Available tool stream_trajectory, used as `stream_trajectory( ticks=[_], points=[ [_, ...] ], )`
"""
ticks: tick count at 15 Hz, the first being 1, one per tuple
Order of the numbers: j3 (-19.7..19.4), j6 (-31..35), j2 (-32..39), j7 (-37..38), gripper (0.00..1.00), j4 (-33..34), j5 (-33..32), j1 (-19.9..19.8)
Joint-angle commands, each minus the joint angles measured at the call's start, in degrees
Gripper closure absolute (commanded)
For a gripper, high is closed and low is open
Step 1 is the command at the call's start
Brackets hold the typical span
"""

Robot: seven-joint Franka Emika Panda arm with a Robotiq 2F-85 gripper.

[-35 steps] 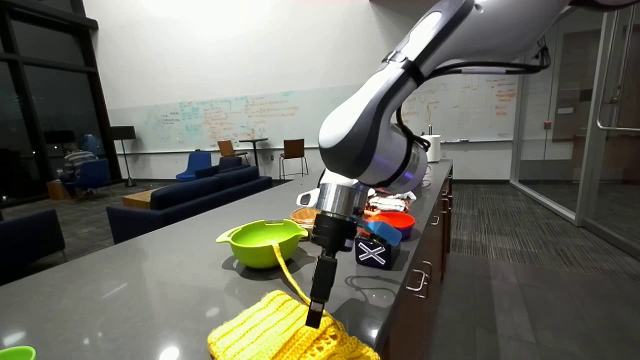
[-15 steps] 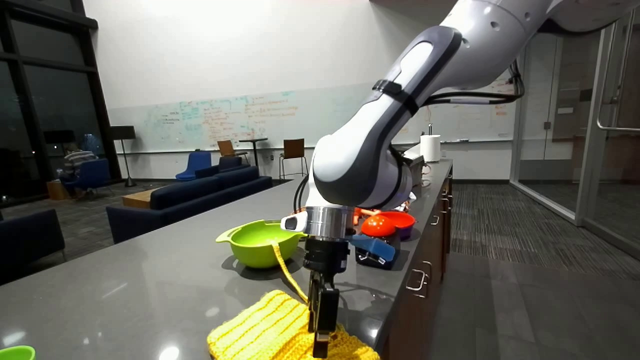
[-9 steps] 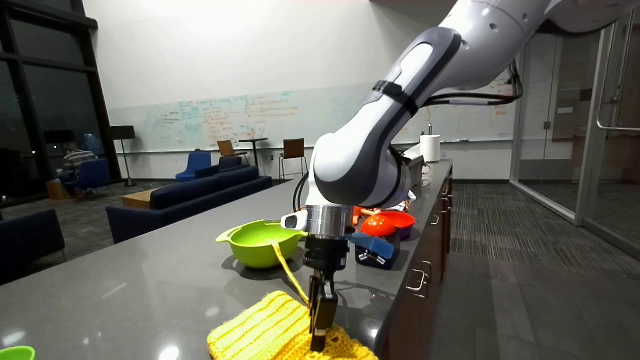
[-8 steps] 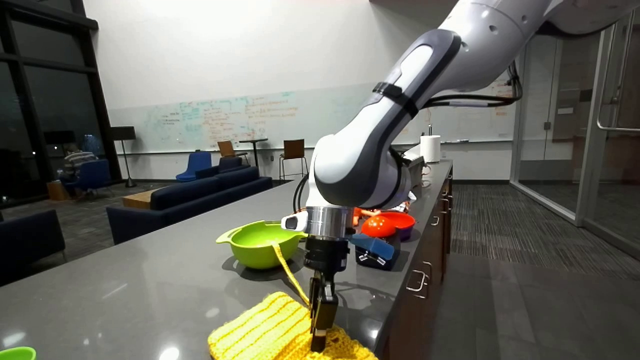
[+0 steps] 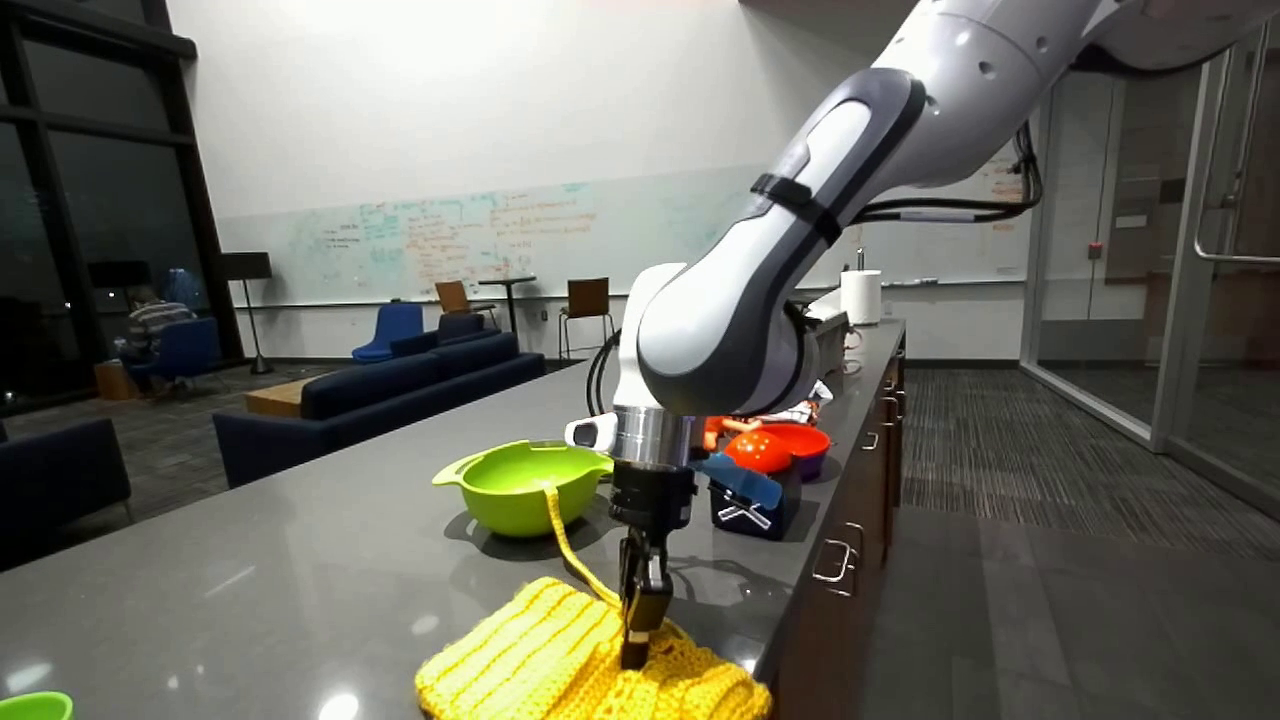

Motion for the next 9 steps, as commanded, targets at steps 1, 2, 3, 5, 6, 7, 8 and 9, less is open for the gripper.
stream_trajectory(
  ticks=[1,2,3,5,6,7,8,9],
  points=[
    [-3.4,2.8,1.1,3.6,0.99,1.6,-5.5,-0.7],
    [-4.4,3.3,1.0,4.7,0.99,2.1,-6.6,-1.2],
    [-5.3,3.9,1.0,5.8,0.99,2.5,-7.5,-1.8],
    [-7.1,5.4,0.9,8.0,0.99,3.1,-8.9,-3.1],
    [-7.8,5.9,0.8,8.9,0.99,3.4,-9.4,-3.8],
    [-8.6,6.7,0.7,9.9,0.99,3.6,-9.8,-4.7],
    [-9.3,7.1,0.5,10.9,0.99,3.8,-10.2,-5.3],
    [-9.8,7.8,0.5,11.9,0.99,4.0,-10.5,-6.0]
  ],
)
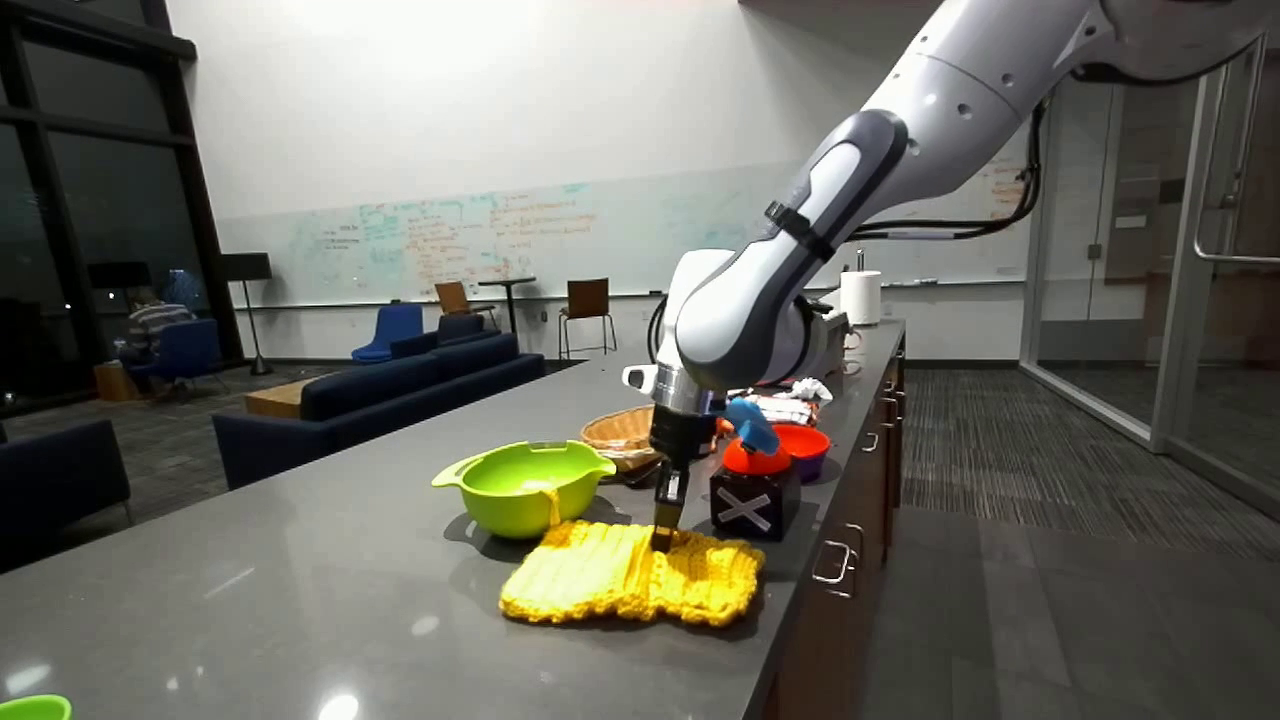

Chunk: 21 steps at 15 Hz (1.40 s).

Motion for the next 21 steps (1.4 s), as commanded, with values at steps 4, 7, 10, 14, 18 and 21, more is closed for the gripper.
stream_trajectory(
  ticks=[4,7,10,14,18,21],
  points=[
    [-1.1,3.0,0.2,6.6,0.99,0.8,-2.1,-3.0],
    [0.5,3.0,0.5,7.1,0.99,-0.4,-1.6,-3.0],
    [2.7,2.7,1.7,7.3,0.99,-1.1,-1.2,-2.8],
    [6.2,2.5,2.6,6.3,0.99,-2.4,-0.5,-2.6],
    [9.8,2.2,3.5,5.2,0.99,-3.0,-0.6,-1.7],
    [12.2,1.2,4.3,4.3,0.99,-2.9,-1.1,-0.5]
  ],
)
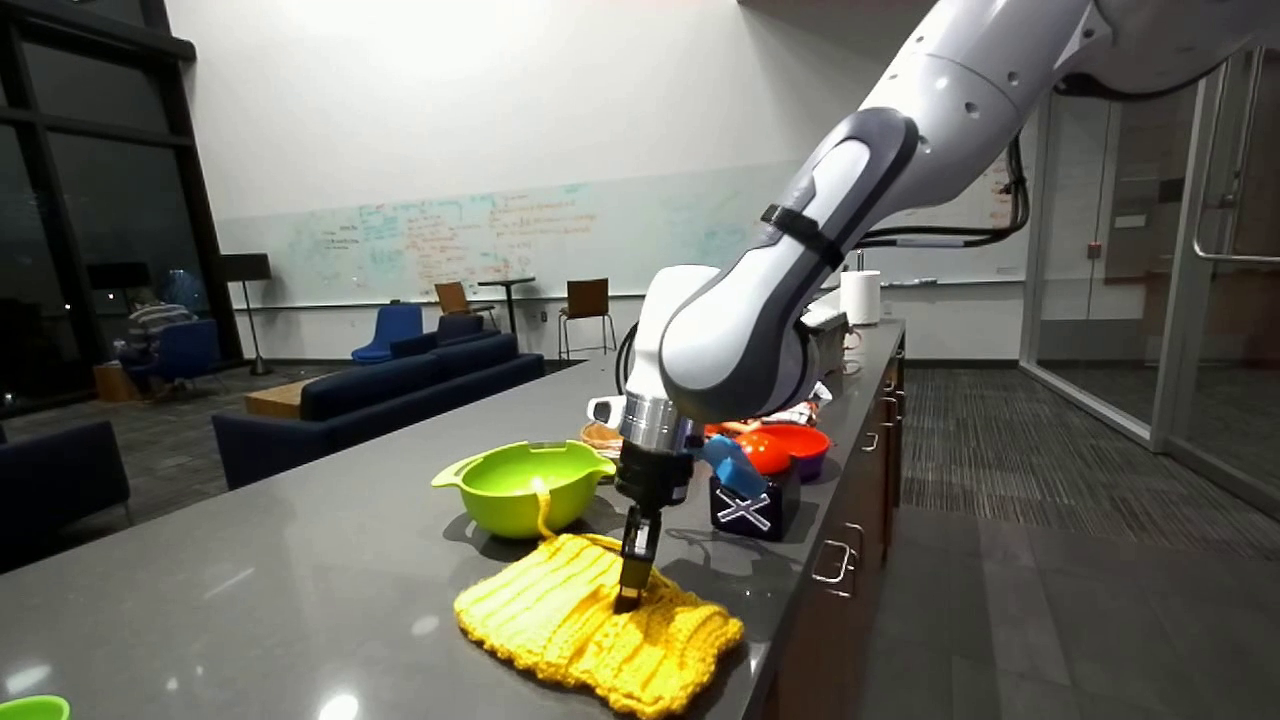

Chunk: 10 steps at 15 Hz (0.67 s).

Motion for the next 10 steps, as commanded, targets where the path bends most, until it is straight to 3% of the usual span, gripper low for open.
stream_trajectory(
  ticks=[1,5,10],
  points=[
    [2.6,-1.0,2.4,-1.3,0.99,-0.8,-0.8,1.5],
    [3.3,-1.9,3.2,-1.7,0.99,-0.1,-1.8,3.3],
    [-0.2,-2.4,3.2,0.2,0.99,1.8,-3.9,4.0]
  ],
)
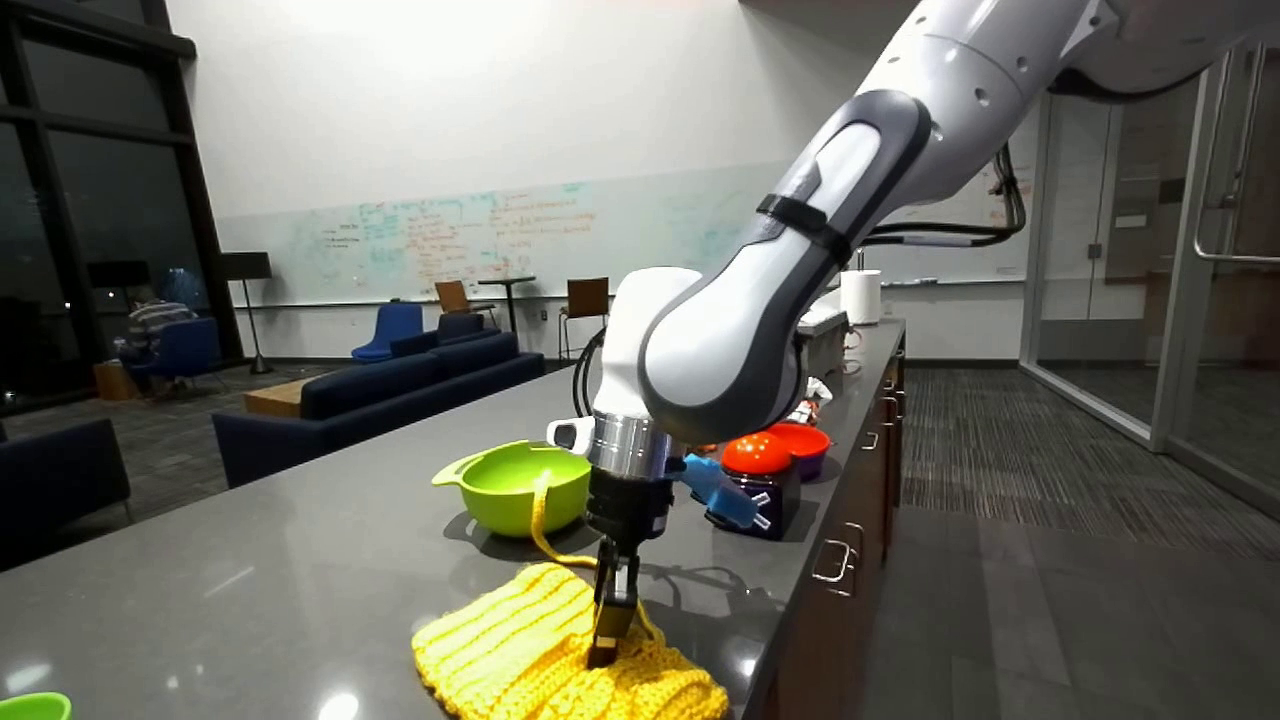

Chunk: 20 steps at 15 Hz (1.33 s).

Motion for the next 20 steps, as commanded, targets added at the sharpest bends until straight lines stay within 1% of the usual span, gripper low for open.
stream_trajectory(
  ticks=[1,5,13,16,20],
  points=[
    [-3.7,-0.5,2.3,1.6,0.99,1.7,-3.2,0.3],
    [-7.5,0.0,1.6,3.4,0.99,3.2,-4.2,-0.5],
    [-14.3,1.8,0.6,8.0,0.99,5.0,-4.9,-4.0],
    [-15.5,2.4,0.6,9.7,0.99,5.1,-4.6,-4.6],
    [-14.6,2.7,1.7,10.9,0.99,3.9,-4.4,-3.8]
  ],
)
